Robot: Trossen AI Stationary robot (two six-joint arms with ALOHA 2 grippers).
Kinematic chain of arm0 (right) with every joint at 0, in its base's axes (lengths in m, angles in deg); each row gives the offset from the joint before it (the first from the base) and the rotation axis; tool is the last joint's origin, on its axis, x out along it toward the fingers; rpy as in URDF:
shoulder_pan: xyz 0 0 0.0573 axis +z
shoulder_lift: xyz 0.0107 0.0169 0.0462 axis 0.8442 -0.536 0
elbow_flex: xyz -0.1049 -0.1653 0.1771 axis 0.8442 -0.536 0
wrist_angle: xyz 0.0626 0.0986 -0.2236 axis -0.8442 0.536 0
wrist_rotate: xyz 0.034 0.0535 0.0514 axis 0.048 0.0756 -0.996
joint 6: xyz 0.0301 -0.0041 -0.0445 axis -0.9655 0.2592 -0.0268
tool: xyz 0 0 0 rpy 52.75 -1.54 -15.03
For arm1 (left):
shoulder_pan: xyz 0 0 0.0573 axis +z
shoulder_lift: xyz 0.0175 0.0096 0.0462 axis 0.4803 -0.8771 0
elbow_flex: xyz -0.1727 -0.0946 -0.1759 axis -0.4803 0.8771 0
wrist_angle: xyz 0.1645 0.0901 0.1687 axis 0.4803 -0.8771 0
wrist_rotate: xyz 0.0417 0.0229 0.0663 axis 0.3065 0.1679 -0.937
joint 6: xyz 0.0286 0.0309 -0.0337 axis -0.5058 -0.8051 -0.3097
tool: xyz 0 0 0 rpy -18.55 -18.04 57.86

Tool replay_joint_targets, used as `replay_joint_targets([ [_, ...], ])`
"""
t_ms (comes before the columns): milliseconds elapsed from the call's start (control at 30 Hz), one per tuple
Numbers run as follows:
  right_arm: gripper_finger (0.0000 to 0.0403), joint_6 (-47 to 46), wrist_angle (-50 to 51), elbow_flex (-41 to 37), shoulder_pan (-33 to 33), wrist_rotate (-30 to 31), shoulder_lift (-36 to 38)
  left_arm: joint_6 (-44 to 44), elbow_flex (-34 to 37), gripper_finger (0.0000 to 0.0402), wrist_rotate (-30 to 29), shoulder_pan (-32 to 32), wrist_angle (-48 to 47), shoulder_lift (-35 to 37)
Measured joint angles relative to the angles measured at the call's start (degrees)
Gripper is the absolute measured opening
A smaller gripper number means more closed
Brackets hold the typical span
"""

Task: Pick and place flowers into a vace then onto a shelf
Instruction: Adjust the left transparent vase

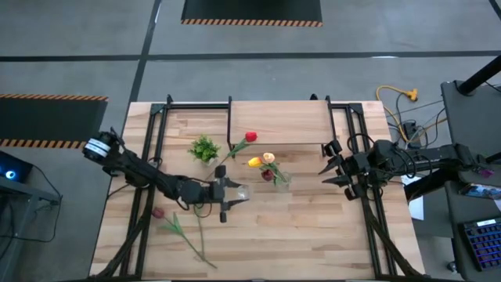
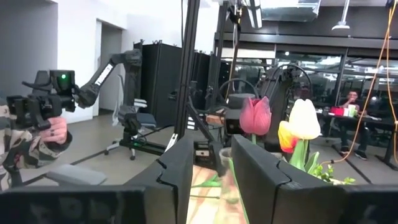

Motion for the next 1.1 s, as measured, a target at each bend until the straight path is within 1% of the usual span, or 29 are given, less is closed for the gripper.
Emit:
replay_joint_targets([
  [100,0.0102,0.2,0.3,0.0,0.0,0.1,0.0,2.8,0.4,0.016,0.1,1.2,0.2,-1.1],
  [200,0.0098,0.3,0.4,0.0,0.0,0.7,0.0,5.7,0.5,0.016,2.0,2.5,0.5,-2.5],
  [300,0.0094,0.4,0.4,0.0,0.0,1.2,0.0,7.3,0.5,0.0165,2.5,3.3,1.2,-4.2],
  [700,0.0092,0.5,0.7,0.0,0.0,1.2,0.0,7.0,0.5,0.0165,2.6,3.9,2.8,-8.8],
  [900,0.0084,0.4,0.8,0.0,0.0,1.2,0.0,6.9,0.6,0.0165,2.6,3.9,2.7,-9.1],
  [1100,0.0087,0.5,0.8,0.0,0.0,1.2,0.0,7.0,1.1,0.0165,2.5,3.9,2.3,-9.1],
])
